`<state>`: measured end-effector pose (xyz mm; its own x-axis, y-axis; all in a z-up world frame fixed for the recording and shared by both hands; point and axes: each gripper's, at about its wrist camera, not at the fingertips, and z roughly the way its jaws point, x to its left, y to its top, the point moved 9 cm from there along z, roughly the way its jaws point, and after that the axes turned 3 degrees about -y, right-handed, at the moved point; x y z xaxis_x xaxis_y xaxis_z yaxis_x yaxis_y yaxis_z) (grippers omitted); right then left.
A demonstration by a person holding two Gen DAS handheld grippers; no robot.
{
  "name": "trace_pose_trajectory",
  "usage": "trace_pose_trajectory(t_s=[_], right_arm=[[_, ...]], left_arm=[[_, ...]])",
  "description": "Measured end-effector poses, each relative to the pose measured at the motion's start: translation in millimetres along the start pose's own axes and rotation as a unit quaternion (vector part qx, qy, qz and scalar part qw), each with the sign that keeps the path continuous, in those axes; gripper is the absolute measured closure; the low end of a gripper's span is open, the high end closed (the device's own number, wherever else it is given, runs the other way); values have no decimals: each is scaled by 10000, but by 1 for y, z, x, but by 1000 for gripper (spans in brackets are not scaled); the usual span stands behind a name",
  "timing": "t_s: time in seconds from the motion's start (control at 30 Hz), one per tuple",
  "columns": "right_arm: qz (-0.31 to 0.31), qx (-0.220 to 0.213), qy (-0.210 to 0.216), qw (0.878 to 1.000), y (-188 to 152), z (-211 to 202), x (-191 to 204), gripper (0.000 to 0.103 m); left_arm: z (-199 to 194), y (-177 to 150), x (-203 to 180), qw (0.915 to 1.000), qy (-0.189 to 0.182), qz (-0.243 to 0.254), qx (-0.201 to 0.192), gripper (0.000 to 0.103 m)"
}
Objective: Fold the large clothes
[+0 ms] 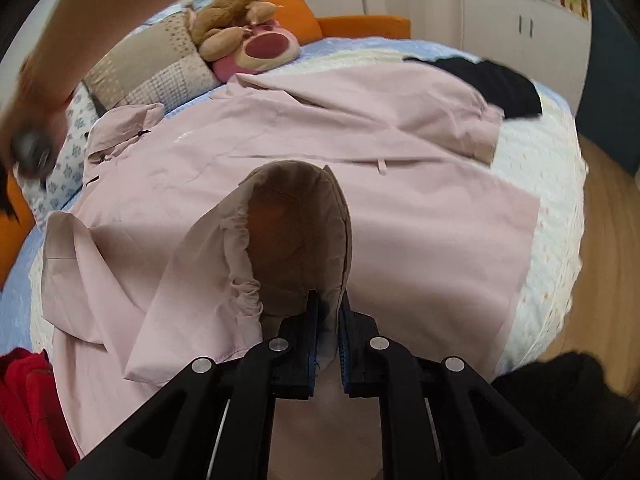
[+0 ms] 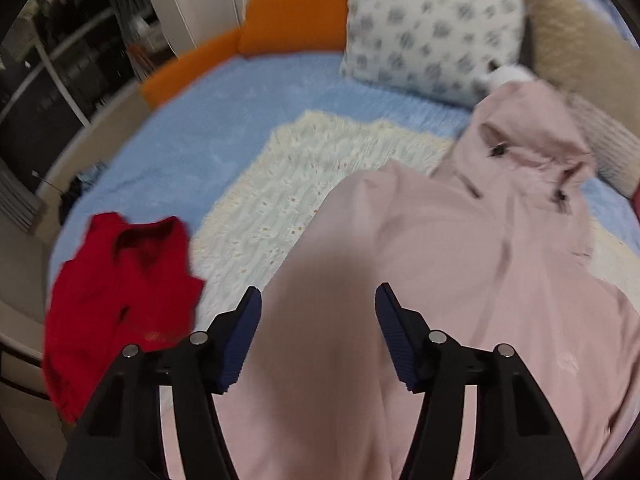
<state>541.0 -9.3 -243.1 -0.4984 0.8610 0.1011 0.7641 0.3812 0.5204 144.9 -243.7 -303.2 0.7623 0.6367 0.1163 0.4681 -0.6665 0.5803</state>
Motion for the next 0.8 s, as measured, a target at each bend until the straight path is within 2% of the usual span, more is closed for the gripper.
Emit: trace_pose_trajectory(t_s=[0.07, 0.1, 0.13, 0.17, 0.23, 0.3, 0.33, 0.47, 0.53, 0.6, 0.63, 0.67, 0.73, 0.77, 0.8], right_arm=[[-107, 261, -358, 9990, 6, 33, -2, 54], [-120, 392, -467, 9981, 6, 46, -5, 71], [-60, 501, -478, 9976, 6, 56, -8, 82], [151, 520, -266, 9982, 9, 60, -10, 96], [526, 113, 158, 9984, 23, 46, -14, 98], [727, -398, 254, 9962, 42, 20, -32, 100], [813, -498, 272, 9951, 44, 12, -41, 100], [1250, -641, 30, 9901, 39, -5, -97, 100], [1481, -629, -113, 9869, 27, -1, -127, 100], [1730, -541, -45, 9834, 16, 10, -147, 100], [1827, -512, 30, 9818, 10, 16, -151, 97], [1904, -458, 149, 9805, 0, 19, -152, 97], [1774, -348, 380, 9828, -19, 14, -142, 93], [1623, -340, 376, 9854, -29, 6, -134, 80], [1447, -346, 344, 9883, -37, -4, -127, 57]], left_arm=[[6, -5, -2, 9999, 57, 121, 72, 89], [8, -7, -3, 9998, 76, 177, 102, 89], [9, -8, -2, 9997, 96, 209, 112, 89], [9, -8, -2, 9996, 123, 237, 109, 89], [6, -8, -1, 9996, 134, 261, 62, 89], [0, -6, 1, 9998, 48, 188, -37, 89], [-3, -5, 2, 9998, 41, 163, -89, 89], [-10, -3, -3, 9983, 290, 457, -207, 89], [-10, -3, -9, 9977, 275, 589, -203, 89], [-6, -4, -13, 9977, 212, 634, -142, 86], [-3, -5, -15, 9982, 80, 590, -81, 76], [-4, -4, -16, 9987, -75, 503, -66, 55], [-14, 2, -18, 9981, -240, 438, -350, 42], [-22, 7, -18, 9972, -205, 460, -553, 27], [-34, 13, -17, 9953, -139, 475, -834, 17]])
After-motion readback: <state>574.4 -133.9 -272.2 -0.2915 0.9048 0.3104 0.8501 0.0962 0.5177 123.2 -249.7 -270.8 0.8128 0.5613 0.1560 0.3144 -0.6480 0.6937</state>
